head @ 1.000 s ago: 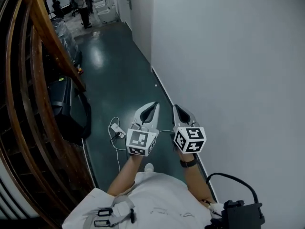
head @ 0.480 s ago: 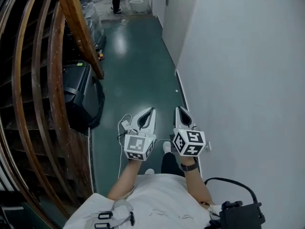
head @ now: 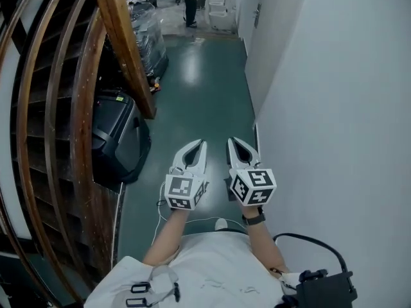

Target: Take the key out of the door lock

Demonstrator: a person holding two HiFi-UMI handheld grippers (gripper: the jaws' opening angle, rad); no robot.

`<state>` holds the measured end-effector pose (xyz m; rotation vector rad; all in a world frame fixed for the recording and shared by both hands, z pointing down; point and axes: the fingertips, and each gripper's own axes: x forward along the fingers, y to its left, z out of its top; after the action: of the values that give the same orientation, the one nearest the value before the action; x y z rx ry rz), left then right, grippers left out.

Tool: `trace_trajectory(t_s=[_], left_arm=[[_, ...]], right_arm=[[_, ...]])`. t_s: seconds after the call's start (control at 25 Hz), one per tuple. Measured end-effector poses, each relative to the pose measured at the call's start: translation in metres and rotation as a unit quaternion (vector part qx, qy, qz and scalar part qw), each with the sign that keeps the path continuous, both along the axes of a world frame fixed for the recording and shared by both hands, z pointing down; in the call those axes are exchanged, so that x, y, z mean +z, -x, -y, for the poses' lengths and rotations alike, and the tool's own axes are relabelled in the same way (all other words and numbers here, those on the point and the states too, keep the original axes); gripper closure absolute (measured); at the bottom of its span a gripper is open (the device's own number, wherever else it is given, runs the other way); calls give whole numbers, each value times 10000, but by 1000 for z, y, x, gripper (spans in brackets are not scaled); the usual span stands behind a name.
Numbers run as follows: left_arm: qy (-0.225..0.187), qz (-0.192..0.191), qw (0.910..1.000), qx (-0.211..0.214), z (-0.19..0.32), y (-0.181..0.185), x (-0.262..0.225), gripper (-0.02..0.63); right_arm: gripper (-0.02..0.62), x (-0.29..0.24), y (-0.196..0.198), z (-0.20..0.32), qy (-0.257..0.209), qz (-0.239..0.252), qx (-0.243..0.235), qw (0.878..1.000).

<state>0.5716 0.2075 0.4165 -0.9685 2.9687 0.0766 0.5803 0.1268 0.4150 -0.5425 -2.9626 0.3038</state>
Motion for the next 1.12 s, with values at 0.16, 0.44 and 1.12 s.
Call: trace_trajectory(t_s=[0.16, 0.44, 1.12], left_arm=[[-45, 5, 10000, 72, 44, 40, -4, 604], [227, -326, 9992, 34, 78, 90, 17, 604], [-241, -595, 9974, 334, 87, 397, 39, 612]], right_arm=[[595, -8, 29, 20, -201, 350, -591, 9974], [594, -1, 72, 61, 5, 775, -814, 9937], [598, 18, 374, 79, -173, 735, -375, 9964]])
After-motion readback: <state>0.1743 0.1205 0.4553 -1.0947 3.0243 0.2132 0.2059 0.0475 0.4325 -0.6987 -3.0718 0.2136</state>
